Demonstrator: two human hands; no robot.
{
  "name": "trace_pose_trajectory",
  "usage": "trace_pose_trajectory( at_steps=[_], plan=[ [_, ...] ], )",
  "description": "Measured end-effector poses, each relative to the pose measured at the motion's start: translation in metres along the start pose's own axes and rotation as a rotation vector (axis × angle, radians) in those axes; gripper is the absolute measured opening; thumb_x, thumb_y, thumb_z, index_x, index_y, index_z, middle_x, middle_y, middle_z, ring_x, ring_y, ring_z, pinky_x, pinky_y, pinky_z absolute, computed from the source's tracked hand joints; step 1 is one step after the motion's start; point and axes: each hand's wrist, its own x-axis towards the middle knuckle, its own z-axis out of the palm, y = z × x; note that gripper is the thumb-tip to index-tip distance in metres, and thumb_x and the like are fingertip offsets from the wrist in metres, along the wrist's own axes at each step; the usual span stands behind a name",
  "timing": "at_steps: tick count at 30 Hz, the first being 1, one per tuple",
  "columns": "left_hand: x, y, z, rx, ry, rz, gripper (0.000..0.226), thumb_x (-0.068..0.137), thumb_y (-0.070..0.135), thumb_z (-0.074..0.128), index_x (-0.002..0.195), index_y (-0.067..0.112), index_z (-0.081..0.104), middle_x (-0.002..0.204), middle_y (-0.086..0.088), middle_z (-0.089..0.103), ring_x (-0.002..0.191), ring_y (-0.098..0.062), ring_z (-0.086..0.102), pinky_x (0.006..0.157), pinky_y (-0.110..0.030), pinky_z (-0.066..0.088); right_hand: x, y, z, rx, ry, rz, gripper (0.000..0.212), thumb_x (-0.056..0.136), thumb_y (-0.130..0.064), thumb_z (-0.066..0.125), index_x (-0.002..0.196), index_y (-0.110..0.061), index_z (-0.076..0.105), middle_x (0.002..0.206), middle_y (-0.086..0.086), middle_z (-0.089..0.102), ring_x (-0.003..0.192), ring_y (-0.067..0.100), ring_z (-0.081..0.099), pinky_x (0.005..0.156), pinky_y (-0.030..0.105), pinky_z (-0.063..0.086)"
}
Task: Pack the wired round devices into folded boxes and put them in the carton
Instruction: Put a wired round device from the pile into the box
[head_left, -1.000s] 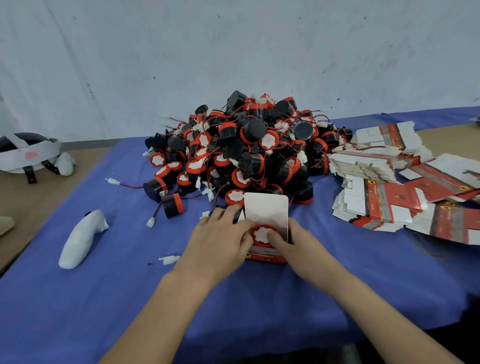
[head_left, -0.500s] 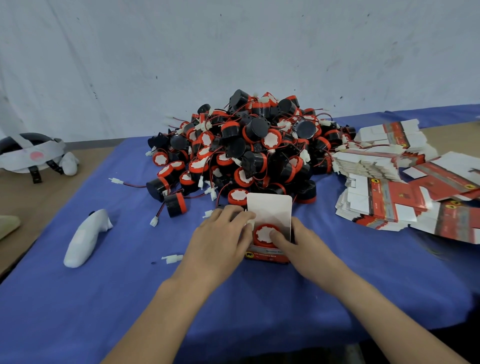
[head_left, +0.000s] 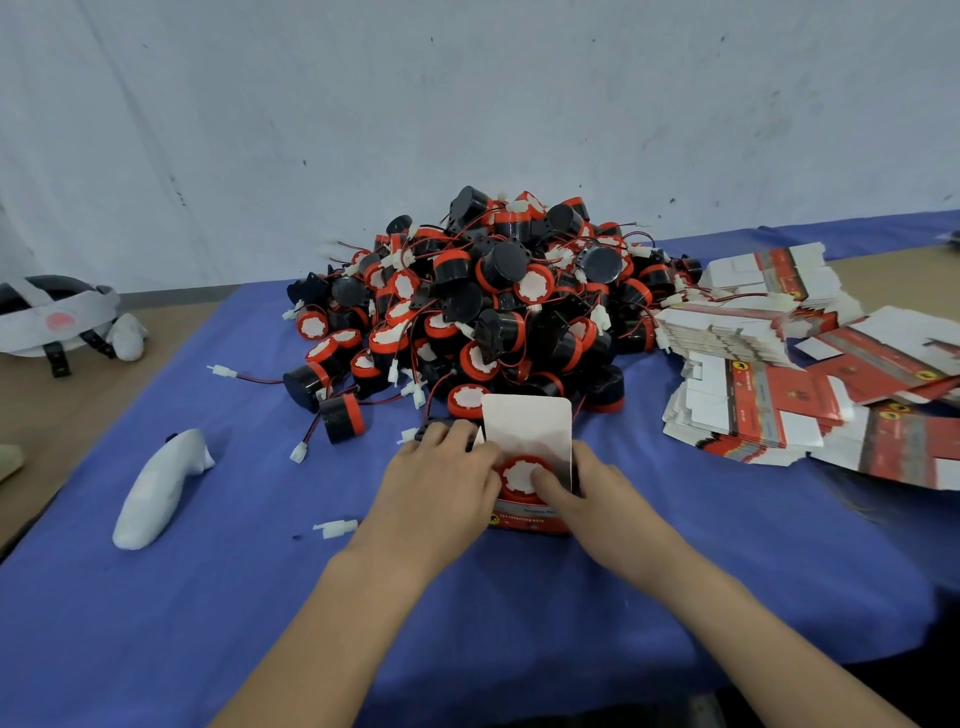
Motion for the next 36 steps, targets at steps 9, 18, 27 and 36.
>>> trace_pose_trajectory(
  at_steps=[9,18,27,36],
  plan=[
    [0.004,0.0,-0.004,0.06,-0.066,0.023,0.042,0.099,0.035,0.032,0.132,0.042,0.058,0.133,0.007,0.047,0.117,-0.017,0.043,0.089,-0.033,0.037,0.0,0.0,0.001,-0.019,0.01,0.008,0.025,0.099,-0.05,0.052,0.111,-0.028,0.052,0.103,-0.003,0.066,0.096,0.017,0.063,0.086,0.043,0.056],
    [-0.009,-0.007,0.003,-0.261,0.016,0.088,0.036,0.102,0.025,0.042,0.134,0.04,0.048,0.141,0.012,0.042,0.116,-0.014,0.047,0.075,-0.026,0.043,-0.001,0.0,0.0,0.009,0.004,0.003,0.022,0.099,-0.05,0.054,0.105,-0.029,0.053,0.095,-0.003,0.067,0.09,0.019,0.063,0.079,0.042,0.056],
    [-0.01,-0.002,-0.004,-0.073,0.084,-0.002,0.027,0.099,0.027,0.05,0.118,0.023,0.069,0.13,0.002,0.06,0.116,-0.022,0.056,0.087,-0.037,0.048,-0.001,-0.001,0.001,-0.002,0.017,0.003,0.024,0.099,-0.05,0.053,0.107,-0.027,0.053,0.095,-0.003,0.068,0.089,0.02,0.064,0.08,0.045,0.056],
    [-0.005,0.005,-0.001,0.048,-0.037,-0.065,0.042,0.101,0.034,0.03,0.134,0.038,0.056,0.142,0.006,0.044,0.127,-0.018,0.04,0.096,-0.033,0.038,-0.002,-0.001,0.001,0.01,0.009,-0.006,0.028,0.099,-0.05,0.052,0.115,-0.028,0.053,0.104,-0.004,0.068,0.099,0.018,0.064,0.087,0.045,0.056]
  ],
)
